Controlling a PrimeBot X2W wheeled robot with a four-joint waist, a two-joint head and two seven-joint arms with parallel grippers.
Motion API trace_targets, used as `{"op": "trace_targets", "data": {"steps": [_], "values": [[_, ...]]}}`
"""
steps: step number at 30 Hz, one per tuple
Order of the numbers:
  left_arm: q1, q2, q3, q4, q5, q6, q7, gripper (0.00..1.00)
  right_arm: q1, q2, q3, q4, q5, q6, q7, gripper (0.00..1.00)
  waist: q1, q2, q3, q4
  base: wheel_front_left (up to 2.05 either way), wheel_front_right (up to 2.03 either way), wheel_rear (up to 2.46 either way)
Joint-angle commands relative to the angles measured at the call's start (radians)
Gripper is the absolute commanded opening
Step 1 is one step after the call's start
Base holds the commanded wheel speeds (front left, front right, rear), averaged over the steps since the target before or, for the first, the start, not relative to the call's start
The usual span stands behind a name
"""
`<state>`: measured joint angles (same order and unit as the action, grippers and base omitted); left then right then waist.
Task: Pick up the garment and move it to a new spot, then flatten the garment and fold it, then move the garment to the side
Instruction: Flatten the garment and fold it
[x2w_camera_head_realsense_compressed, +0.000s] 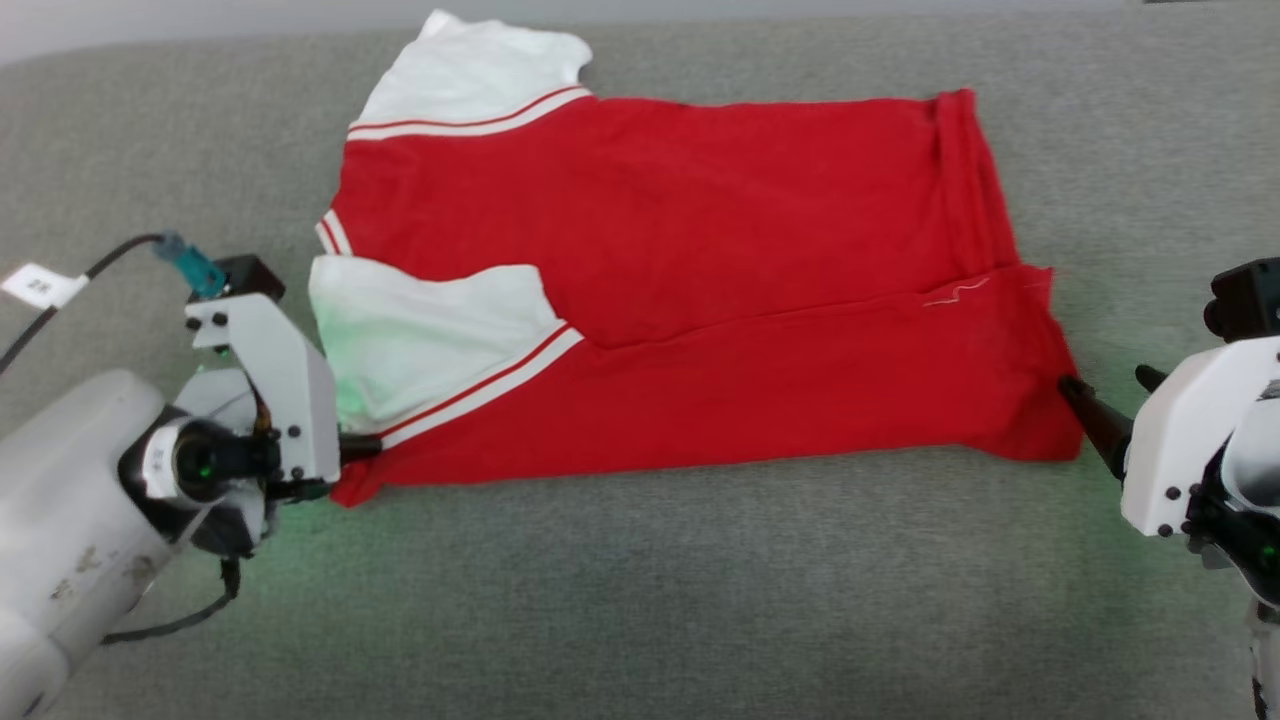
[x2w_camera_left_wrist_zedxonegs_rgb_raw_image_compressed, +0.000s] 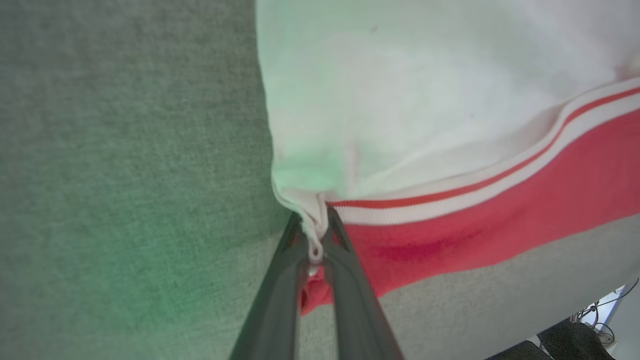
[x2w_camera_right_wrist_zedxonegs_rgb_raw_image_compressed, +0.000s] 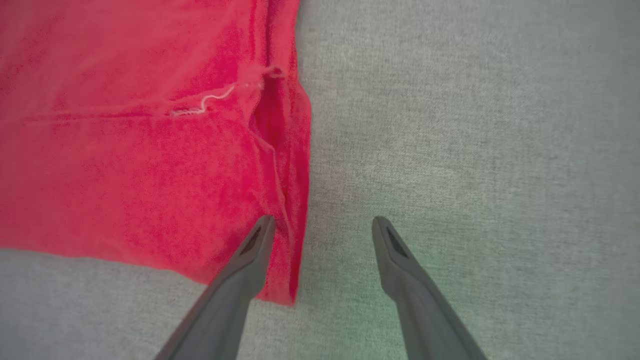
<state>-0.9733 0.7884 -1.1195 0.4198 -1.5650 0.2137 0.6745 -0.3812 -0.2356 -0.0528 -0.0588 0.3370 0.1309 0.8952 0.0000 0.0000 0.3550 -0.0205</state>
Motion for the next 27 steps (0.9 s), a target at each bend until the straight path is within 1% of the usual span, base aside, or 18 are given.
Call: {"op": "trace_targets", "data": {"steps": [1, 10, 11, 12, 13, 19, 24, 27], "values": [[0.019, -0.047, -0.017, 0.013, 0.012, -0.001, -0.018, 0.0, -0.015, -0.002, 0.004, 0.017, -0.004, 0.0, 0.005, 1.0, 0.0, 0.0, 0.022, 0.023, 0.0, 0.0, 0.0], [-0.002, -0.082, -0.018, 0.046, 0.029, -0.025, -0.031, 0.0, -0.073, 0.011, 0.058, 0.19, -0.021, 0.0, 0.075, 1.0, 0.0, 0.0, 0.051, 0.053, 0.0, 0.0, 0.0], [-0.003, -0.085, -0.018, 0.05, 0.029, -0.026, -0.031, 0.0, -0.075, 0.011, 0.067, 0.204, -0.024, 0.0, 0.082, 0.43, 0.0, 0.0, 0.052, 0.055, 0.0, 0.0, 0.0], [-0.002, -0.086, -0.017, 0.053, 0.028, -0.028, -0.03, 0.0, -0.077, 0.009, 0.073, 0.214, -0.025, 0.0, 0.087, 0.03, 0.0, 0.0, 0.052, 0.057, 0.0, 0.0, 0.0], [-0.001, -0.086, -0.017, 0.057, 0.027, -0.03, -0.029, 0.0, -0.079, 0.006, 0.078, 0.222, -0.025, 0.0, 0.093, 0.0, 0.0, 0.0, 0.052, 0.059, 0.0, 0.0, 0.0], [0.011, -0.077, -0.003, 0.066, 0.01, -0.037, -0.038, 0.0, -0.1, -0.007, 0.058, 0.23, -0.016, 0.0, 0.084, 0.0, 0.0, 0.0, 0.039, 0.063, 0.0, 0.0, 0.0], [0.016, -0.037, 0.019, 0.038, 0.002, -0.044, -0.05, 0.0, -0.098, -0.024, 0.065, 0.206, 0.018, 0.0, 0.092, 0.0, 0.0, 0.0, 0.017, 0.059, 0.0, 0.0, 0.0], [0.025, -0.003, 0.028, 0.005, -0.007, -0.035, -0.046, 0.0, -0.089, -0.037, 0.072, 0.184, 0.047, 0.0, 0.099, 0.0, 0.0, 0.0, 0.003, 0.055, 0.0, 0.0, 0.0]]}}
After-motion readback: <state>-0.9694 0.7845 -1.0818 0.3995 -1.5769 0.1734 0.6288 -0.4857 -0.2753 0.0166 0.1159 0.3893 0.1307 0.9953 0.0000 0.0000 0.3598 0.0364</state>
